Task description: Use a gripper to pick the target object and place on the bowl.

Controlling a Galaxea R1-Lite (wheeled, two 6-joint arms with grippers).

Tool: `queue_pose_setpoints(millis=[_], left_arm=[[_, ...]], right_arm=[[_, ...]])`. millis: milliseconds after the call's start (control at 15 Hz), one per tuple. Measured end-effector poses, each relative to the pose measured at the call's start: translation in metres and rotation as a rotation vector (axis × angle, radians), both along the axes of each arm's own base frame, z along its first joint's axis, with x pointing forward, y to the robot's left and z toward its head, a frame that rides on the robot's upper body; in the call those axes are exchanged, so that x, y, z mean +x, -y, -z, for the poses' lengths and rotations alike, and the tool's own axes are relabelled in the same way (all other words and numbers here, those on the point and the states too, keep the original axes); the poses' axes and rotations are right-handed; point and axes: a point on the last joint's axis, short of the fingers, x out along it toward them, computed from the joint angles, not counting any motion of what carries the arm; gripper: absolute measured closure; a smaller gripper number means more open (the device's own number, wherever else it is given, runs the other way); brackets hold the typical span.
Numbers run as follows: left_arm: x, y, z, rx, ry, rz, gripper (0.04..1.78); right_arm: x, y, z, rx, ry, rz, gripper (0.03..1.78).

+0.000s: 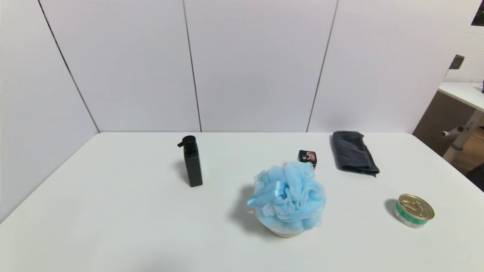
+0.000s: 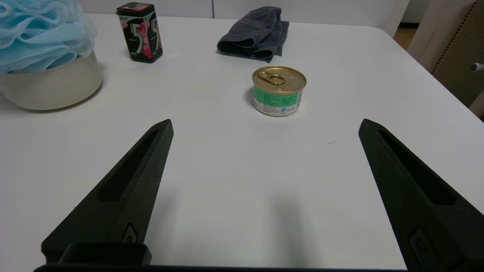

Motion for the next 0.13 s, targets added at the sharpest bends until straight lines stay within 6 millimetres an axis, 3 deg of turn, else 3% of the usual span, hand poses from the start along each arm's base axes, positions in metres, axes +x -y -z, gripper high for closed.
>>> queue_pose_setpoints(millis=[133], left_arm=[[0.0,0.0,0.0,0.0,0.0,0.0,0.13]], right_arm=[[0.0,0.0,0.0002,-0.003,-0.001,0.0,0.12]])
